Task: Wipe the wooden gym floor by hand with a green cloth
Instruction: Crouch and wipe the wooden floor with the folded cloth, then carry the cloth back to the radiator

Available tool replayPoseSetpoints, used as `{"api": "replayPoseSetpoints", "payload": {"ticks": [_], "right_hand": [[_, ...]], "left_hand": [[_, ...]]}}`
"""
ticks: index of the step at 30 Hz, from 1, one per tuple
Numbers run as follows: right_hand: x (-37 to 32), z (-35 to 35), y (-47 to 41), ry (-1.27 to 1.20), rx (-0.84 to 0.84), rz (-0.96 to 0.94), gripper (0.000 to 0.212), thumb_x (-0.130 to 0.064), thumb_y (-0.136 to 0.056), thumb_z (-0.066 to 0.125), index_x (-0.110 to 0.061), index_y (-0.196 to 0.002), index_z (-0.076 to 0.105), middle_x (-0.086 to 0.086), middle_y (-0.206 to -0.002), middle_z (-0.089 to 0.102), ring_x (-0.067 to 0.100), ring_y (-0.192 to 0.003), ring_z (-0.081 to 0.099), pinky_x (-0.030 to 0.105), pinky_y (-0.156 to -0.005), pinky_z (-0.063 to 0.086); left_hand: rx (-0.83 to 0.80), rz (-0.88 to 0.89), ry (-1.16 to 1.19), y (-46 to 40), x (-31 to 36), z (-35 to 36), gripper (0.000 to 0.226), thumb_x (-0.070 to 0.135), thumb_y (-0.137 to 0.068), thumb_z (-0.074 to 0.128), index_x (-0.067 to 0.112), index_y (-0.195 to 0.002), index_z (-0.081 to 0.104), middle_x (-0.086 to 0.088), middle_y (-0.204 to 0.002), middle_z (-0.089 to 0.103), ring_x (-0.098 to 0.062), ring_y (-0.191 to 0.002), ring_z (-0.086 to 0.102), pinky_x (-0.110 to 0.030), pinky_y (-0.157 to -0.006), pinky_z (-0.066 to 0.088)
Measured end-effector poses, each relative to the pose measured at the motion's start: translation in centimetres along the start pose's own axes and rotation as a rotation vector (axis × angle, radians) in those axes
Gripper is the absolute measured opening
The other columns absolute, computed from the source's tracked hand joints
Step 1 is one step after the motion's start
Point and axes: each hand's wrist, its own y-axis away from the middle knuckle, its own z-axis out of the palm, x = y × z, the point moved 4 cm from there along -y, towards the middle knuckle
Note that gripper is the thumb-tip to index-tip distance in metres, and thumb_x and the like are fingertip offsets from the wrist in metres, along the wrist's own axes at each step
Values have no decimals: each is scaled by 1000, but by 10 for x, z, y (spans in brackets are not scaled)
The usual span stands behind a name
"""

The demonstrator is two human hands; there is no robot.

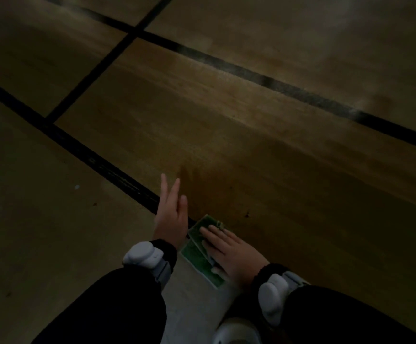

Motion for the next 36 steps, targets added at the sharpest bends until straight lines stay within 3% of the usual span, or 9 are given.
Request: {"api": "replayPoseSetpoints", "payload": {"ticks": [2, 3, 6, 10, 14, 21, 25, 32, 36], "right_hand": [[2, 4, 4, 70, -51, 77, 61, -49, -83, 27, -25, -130, 59, 0, -147, 44, 18, -136, 27, 43, -106, 31], [1, 4, 4, 100, -43, 81, 59, -47, -86, 27, -28, -134, 54, -1, -152, 36, 19, -139, 23, 45, -109, 22], [15, -10, 6, 76, 34, 107, 55, -38, -100, 29, -31, -152, 11, -4, -149, -28, 22, -136, -27, 45, -110, -15], [68, -38, 24, 12, 117, 337, 62, -33, -101, 35, -29, -152, 1, -1, -142, -40, 25, -136, -32, 44, -115, -10], [107, -58, 44, 59, 147, 470, 59, -28, -101, 38, -28, -152, 9, 6, -156, -26, 32, -146, -10, 46, -117, 6], [169, -87, 96, -39, 203, 697, 52, -15, -95, 49, -21, -144, 35, 8, -156, 6, 34, -134, 25, 42, -107, 38], [205, -120, 128, -232, 244, 765, 47, -10, -93, 51, -17, -139, 43, 8, -153, 17, 33, -131, 34, 40, -108, 37], [204, -206, 227, -744, 432, 966, 36, -22, -88, 61, -10, -120, 50, 11, -124, 47, 29, -103, 54, 34, -82, 46], [174, -264, 303, -1069, 502, 1032, 36, -35, -83, 67, -14, -102, 43, 4, -90, 56, 19, -75, 57, 27, -58, 45]], "left_hand": [[-7, 1, -4, 3, 3, 4, 48, 26, -101, 35, 16, -147, 31, -1, -160, 1, -17, -145, 17, -20, -106, 24], [-14, 3, -7, 4, 4, 5, 47, 26, -101, 36, 16, -147, 31, 0, -160, 1, -17, -145, 17, -21, -106, 25], [-46, 12, -18, 5, 9, 7, 47, 26, -101, 37, 18, -147, 31, 1, -160, 0, -15, -144, 17, -23, -106, 27], [-88, 27, -38, 4, 18, 12, 47, 24, -100, 39, 16, -146, 33, -1, -160, 1, -15, -144, 18, -21, -105, 25], [-163, 77, -97, 4, 29, 27, 44, 19, -100, 43, 14, -143, 39, -2, -160, 5, -15, -144, 19, -17, -105, 22], [-363, 286, -239, -13, 85, 62, 42, 16, -98, 47, 14, -140, 44, -4, -159, 11, -18, -142, 27, -19, -105, 26], [-592, 524, -472, -34, 159, 78, 57, 15, -96, 51, 18, -148, 28, -3, -160, 1, -20, -143, 25, -25, -110, 30], [-799, 571, -630, -10, 339, 80, 110, 43, -78, 72, 21, -152, -7, 0, -160, -4, -21, -146, 12, -34, -117, 21], [-793, 645, -593, 39, 436, 63, 94, 29, -85, 68, 18, -152, 3, -4, -159, 13, -24, -141, 26, -35, -114, 26]]}}
